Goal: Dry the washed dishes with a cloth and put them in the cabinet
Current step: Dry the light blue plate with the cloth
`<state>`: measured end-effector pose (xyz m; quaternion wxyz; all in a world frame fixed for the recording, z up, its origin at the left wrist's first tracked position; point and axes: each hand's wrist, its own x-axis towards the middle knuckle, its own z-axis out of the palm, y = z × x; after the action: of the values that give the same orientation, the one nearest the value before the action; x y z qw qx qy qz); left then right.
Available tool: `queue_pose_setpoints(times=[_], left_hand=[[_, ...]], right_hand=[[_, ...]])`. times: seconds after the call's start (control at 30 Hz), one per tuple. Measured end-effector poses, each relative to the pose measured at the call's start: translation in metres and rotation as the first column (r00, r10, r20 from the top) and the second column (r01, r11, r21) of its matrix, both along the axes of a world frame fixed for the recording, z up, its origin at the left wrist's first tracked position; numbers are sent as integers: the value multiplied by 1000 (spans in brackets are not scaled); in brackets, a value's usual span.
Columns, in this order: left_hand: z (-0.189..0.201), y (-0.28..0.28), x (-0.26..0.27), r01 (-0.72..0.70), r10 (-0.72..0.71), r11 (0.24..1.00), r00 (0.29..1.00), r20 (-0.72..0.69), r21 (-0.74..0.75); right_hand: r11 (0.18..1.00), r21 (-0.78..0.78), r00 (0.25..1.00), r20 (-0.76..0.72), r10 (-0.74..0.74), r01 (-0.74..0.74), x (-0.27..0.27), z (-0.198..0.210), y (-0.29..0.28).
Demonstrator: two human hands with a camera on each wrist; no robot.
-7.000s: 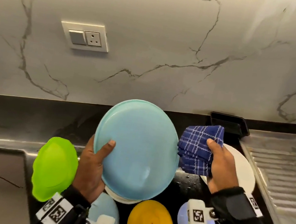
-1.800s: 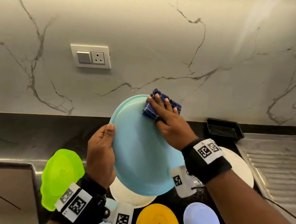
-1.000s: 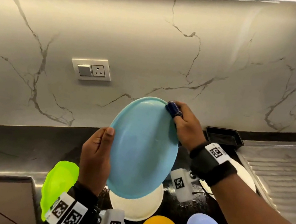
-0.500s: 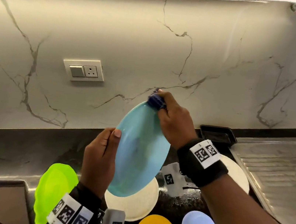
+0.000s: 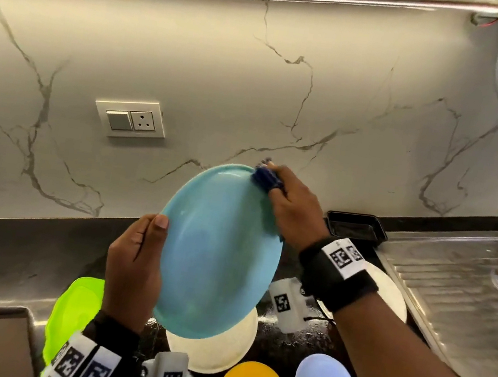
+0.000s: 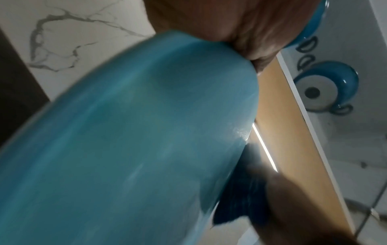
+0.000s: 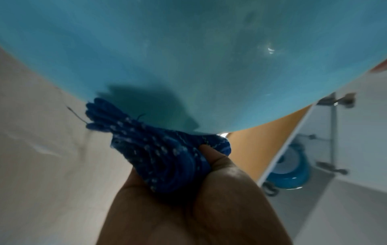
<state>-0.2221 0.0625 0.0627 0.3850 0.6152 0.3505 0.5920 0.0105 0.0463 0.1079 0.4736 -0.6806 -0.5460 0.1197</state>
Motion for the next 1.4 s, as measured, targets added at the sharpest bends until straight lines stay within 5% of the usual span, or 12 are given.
queue_pose_setpoints(times=[0.2, 0.37, 0.53, 0.8, 0.9, 1.07, 1.17, 1.27, 1.33, 1.4], left_hand=[[0, 11, -18, 80, -28, 985, 949, 313, -153], [-4, 9, -16, 147, -91, 974, 951, 297, -174], [-4, 6, -6, 137, -81, 976, 952, 295, -172], [3, 6, -11, 80, 26, 960, 928, 371, -269], [1, 3, 1, 67, 69, 950, 908, 413, -305], [0, 2, 3, 117, 72, 919, 888, 453, -377], [-5, 1, -4, 141, 46, 914, 895, 444, -380], [-8, -2, -1, 113, 69, 916, 902, 427, -386], [-6, -6, 6, 103, 74, 920, 902, 426, -379], [-2, -8, 12, 88, 89, 927, 893, 442, -365]], right_hand=[[999, -49, 957, -291, 5, -20, 11, -44, -3], [996, 59, 998, -24, 66, -65, -8, -20, -2], [941, 57, 894, 336, 296, -333, -40, -1, 3], [973, -8, 967, 113, 229, -230, -7, -41, -8], [933, 18, 887, 317, 336, -360, -41, -52, -25], [885, -93, 636, 662, 397, -456, -67, -72, -62], [917, -70, 737, 573, 359, -393, -28, -80, -49], [957, -95, 937, 196, 289, -275, 10, -73, -29], [960, -107, 963, 58, 265, -258, 17, -66, -23], [954, -79, 949, 107, 296, -289, 2, -61, -24]])
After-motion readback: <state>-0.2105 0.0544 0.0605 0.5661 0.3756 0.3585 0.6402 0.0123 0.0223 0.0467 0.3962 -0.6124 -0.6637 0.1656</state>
